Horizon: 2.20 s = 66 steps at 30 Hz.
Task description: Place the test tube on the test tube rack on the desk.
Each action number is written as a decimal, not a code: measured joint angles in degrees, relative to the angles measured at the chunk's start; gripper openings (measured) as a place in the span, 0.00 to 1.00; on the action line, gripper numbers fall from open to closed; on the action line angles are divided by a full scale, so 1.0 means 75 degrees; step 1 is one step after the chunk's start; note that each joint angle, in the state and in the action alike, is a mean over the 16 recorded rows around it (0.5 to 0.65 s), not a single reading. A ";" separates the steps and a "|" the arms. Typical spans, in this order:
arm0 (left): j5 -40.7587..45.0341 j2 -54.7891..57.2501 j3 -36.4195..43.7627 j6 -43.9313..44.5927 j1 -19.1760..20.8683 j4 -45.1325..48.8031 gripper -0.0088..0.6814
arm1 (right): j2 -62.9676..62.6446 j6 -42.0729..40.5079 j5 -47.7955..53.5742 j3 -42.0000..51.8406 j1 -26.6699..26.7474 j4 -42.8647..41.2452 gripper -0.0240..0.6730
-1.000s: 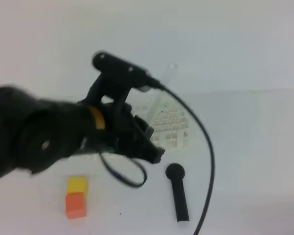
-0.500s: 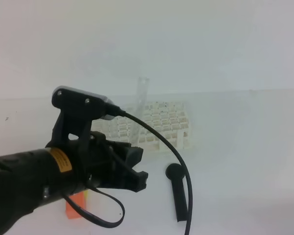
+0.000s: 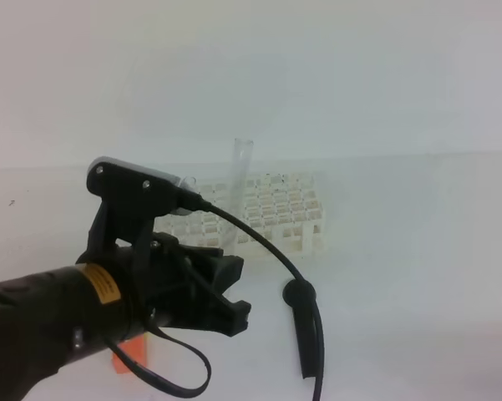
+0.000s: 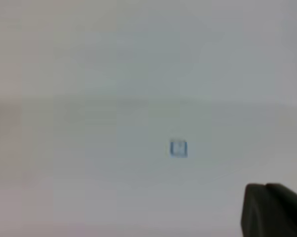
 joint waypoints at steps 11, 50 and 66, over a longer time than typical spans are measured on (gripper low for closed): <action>-0.0807 0.0000 0.0007 0.0487 0.0000 0.0405 0.01 | 0.0000 0.1904 -0.2350 0.0020 0.0000 0.1765 0.03; -0.4164 0.0145 0.1434 -0.2084 0.0016 0.1945 0.01 | 0.3086 -0.5306 0.1593 -0.3734 0.0941 0.4804 0.03; -0.5482 0.0154 0.2212 -0.2821 0.0007 0.2453 0.01 | 0.4867 -1.1501 0.2071 -0.3767 0.2364 1.0929 0.03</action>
